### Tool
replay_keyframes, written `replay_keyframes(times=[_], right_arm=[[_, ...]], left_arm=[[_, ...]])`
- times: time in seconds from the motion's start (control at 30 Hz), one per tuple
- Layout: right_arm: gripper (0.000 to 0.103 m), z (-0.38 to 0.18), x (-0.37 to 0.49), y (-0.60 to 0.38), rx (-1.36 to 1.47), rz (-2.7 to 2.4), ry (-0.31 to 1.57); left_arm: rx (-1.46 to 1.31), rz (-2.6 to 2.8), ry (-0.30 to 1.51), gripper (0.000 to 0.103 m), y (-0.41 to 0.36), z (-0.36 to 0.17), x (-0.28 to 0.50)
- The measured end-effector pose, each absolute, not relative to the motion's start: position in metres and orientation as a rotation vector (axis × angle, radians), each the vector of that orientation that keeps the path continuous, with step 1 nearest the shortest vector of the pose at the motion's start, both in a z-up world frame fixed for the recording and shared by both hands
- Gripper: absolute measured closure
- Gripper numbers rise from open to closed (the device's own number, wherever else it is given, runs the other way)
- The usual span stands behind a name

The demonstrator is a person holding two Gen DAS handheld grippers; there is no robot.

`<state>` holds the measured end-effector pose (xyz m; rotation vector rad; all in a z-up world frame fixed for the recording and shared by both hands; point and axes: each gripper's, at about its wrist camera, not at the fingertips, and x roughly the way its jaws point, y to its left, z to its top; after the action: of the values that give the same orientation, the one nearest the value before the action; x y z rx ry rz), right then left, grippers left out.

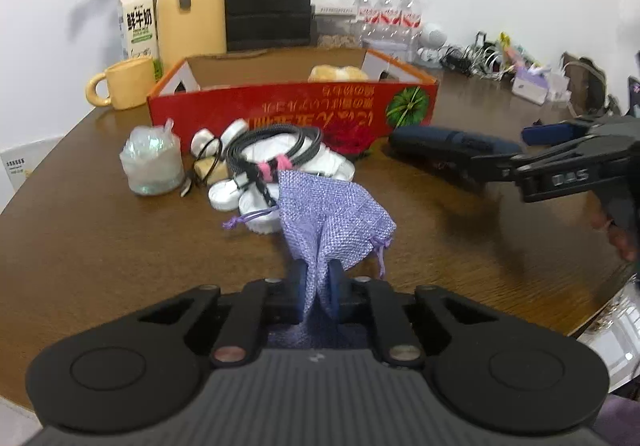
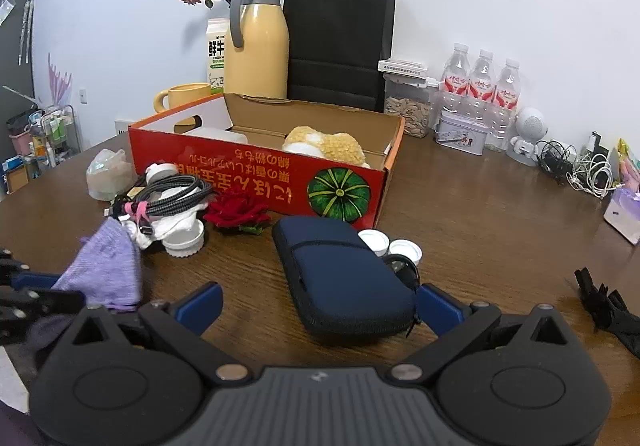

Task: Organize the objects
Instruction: 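Grasp the purple drawstring pouch with the left tool while the right tool grasps the navy case, then carry the purple pouch and navy case into the cardboard box and release both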

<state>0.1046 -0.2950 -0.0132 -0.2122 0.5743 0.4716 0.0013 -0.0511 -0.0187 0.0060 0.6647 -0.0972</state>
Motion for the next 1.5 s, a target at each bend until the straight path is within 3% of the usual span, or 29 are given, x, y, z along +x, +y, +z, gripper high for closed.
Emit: replay_keyframes(times=[0.3, 0.43, 0.6, 0.97, 1.5], right_arm=[[0.0, -0.011, 0.136, -0.291, -0.239, 0.498, 0.604], [0.016, -0.012, 0.15, -0.287, -0.243, 0.546, 0.633], [0.02, -0.017, 0.17, -0.282, -0.241, 0.584, 0.696], [0.04, -0.024, 0.182, -0.288, -0.181, 0.629, 0.745], [0.041, 0.016, 0.143, -0.276, -0.224, 0.63, 0.545]], left_arm=[[-0.02, -0.068, 0.597, 0.092, -0.037, 0.015, 0.003], [-0.039, -0.043, 0.596, 0.091, -0.026, 0.018, 0.009], [-0.048, -0.03, 0.604, 0.091, -0.02, 0.017, 0.016], [-0.05, -0.031, 0.601, 0.091, -0.014, 0.02, 0.027], [-0.041, -0.061, 0.53, 0.091, -0.007, 0.043, 0.063]])
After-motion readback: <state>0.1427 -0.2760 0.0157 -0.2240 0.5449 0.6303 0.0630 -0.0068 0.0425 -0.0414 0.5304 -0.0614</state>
